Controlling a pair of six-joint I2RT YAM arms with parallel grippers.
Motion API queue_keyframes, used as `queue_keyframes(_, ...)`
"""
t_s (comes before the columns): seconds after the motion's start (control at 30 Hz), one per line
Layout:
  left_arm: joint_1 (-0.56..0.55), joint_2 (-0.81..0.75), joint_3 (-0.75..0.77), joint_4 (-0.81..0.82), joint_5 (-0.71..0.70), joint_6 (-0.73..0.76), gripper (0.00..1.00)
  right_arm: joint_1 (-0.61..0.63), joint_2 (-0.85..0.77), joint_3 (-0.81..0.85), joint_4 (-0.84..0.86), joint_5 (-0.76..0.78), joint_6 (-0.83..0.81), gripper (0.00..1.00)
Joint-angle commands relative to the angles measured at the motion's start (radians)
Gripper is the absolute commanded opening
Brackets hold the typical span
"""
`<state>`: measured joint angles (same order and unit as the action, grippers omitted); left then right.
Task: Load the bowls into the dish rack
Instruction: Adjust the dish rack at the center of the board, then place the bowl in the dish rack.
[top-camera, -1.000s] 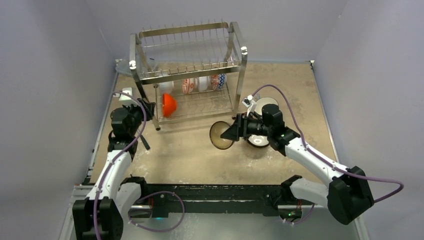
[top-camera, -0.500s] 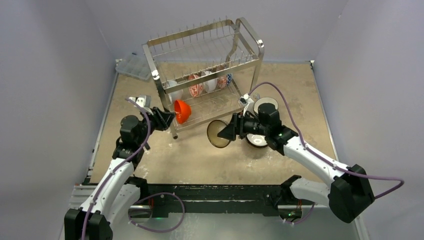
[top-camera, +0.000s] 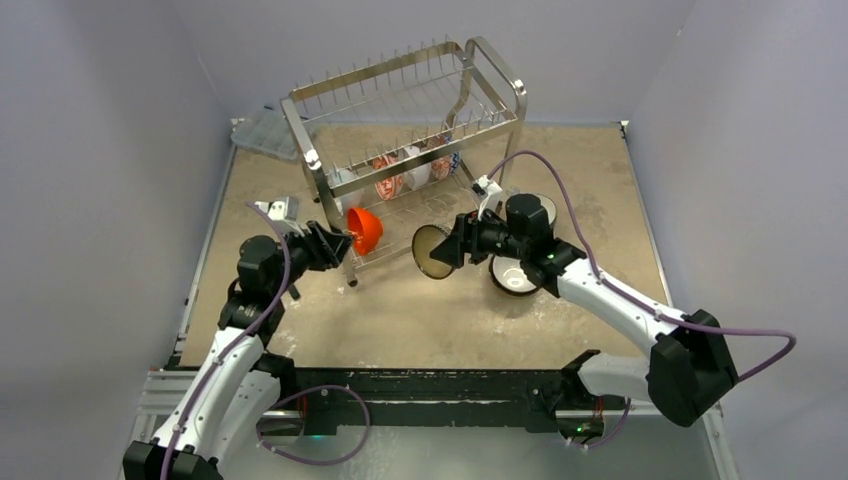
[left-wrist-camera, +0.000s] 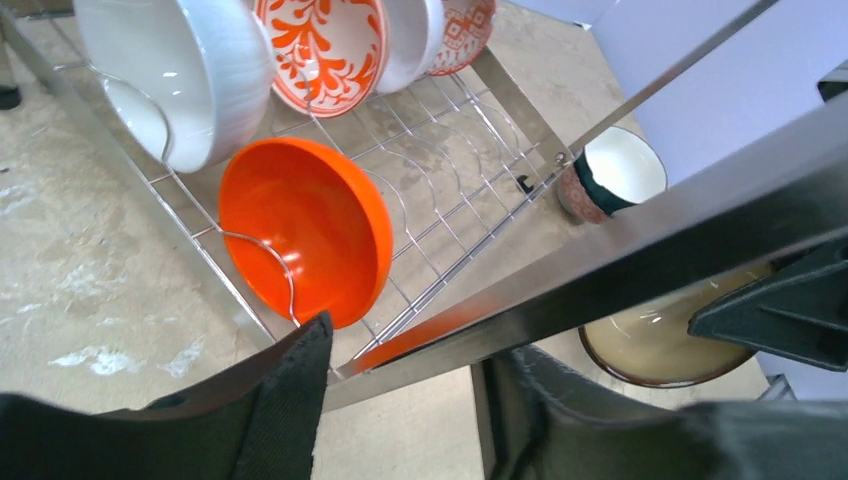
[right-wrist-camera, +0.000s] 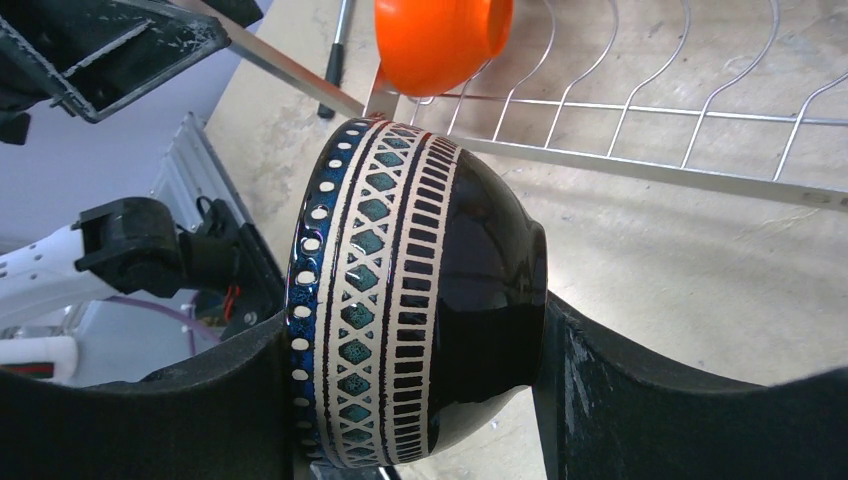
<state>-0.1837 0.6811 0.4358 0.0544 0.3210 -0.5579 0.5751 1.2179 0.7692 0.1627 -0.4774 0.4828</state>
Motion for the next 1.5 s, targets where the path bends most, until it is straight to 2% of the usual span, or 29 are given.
queue_keyframes(0.0, 0.005, -0.019, 0.064, -0.051, -0.073, -0.013, 0.54, 0.005, 0.01, 0.079, 0.083, 0.044, -0.047, 0.0)
queue_keyframes(0.07, 0.006, -0.029, 0.084, -0.106, -0.093, 0.02, 0.61, 0.006, 0.033, 0.092, 0.103, 0.043, -0.048, 0.0)
queue_keyframes(0.2, 0.006, -0.052, 0.138, -0.2, -0.161, 0.112, 0.64, 0.011, 0.08, 0.118, 0.131, 0.053, -0.05, 0.0)
queue_keyframes(0.27, 0.005, -0.07, 0.164, -0.252, -0.213, 0.163, 0.71, 0.019, 0.092, 0.125, 0.133, 0.065, -0.052, 0.0)
queue_keyframes(0.47, 0.004, -0.091, 0.197, -0.321, -0.243, 0.294, 0.72, 0.067, 0.123, 0.16, 0.122, 0.183, -0.057, 0.0)
queue_keyframes(0.57, 0.004, -0.094, 0.183, -0.313, -0.177, 0.339, 0.72, 0.099, 0.159, 0.21, 0.094, 0.266, -0.063, 0.0)
queue_keyframes(0.63, 0.004, -0.093, 0.182, -0.304, -0.134, 0.34, 0.71, 0.126, 0.178, 0.227, 0.102, 0.314, -0.064, 0.0)
queue_keyframes(0.83, 0.002, -0.092, 0.209, -0.356, -0.151, 0.355, 0.73, 0.169, 0.25, 0.271, 0.129, 0.43, -0.062, 0.0)
queue_keyframes(0.93, 0.003, -0.089, 0.209, -0.351, -0.145, 0.337, 0.85, 0.183, 0.287, 0.285, 0.151, 0.475, -0.063, 0.0)
queue_keyframes(1.03, 0.003, -0.084, 0.21, -0.356, -0.139, 0.338, 0.88, 0.192, 0.337, 0.311, 0.159, 0.512, -0.073, 0.0)
queue_keyframes(1.27, 0.002, -0.079, 0.203, -0.345, -0.107, 0.347, 0.89, 0.197, 0.401, 0.342, 0.163, 0.591, -0.103, 0.0)
queue_keyframes(1.47, 0.002, -0.077, 0.197, -0.338, -0.099, 0.352, 0.9, 0.197, 0.442, 0.377, 0.158, 0.599, -0.119, 0.0)
